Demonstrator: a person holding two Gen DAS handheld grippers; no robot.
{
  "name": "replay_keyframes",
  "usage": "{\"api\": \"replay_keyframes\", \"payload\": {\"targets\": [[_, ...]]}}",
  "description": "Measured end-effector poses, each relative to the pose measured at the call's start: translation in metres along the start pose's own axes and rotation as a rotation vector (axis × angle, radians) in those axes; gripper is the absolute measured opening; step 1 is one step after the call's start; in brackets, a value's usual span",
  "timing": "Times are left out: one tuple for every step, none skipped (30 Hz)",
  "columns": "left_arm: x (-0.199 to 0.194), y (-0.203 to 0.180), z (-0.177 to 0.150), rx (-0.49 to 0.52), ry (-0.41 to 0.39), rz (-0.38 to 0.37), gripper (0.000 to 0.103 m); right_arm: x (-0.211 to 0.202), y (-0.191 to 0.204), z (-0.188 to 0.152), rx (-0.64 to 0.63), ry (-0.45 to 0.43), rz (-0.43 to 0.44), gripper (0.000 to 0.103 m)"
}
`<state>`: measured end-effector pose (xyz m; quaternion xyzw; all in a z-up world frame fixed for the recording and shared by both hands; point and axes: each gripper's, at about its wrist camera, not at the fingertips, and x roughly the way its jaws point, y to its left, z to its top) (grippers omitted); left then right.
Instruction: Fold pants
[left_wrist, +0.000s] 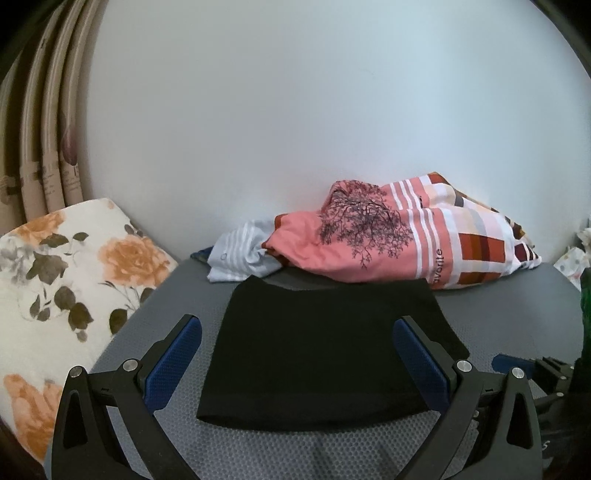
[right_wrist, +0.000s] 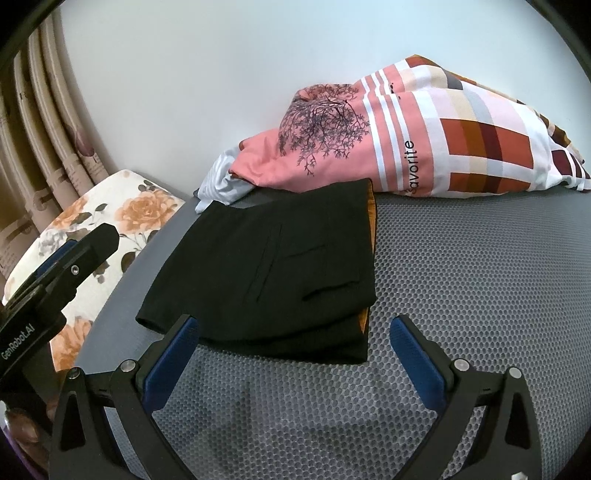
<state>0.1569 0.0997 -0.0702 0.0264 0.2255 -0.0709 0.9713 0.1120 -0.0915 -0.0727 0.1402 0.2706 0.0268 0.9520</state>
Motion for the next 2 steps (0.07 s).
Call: {"api": "replay_keyframes", "payload": {"targets": [[0.0001,0.0000,-0.0005,-0.002,0.003,0.001,0.103,0.0001,-0.0002,0.0000,0.001,0.001,0.000,0.103],[0.0006,-0.0004,-0.0004,-0.002,0.007,0.008,0.103,0.0004,-0.0004,-0.0002,0.002,0.003,0.001,0.103]]}}
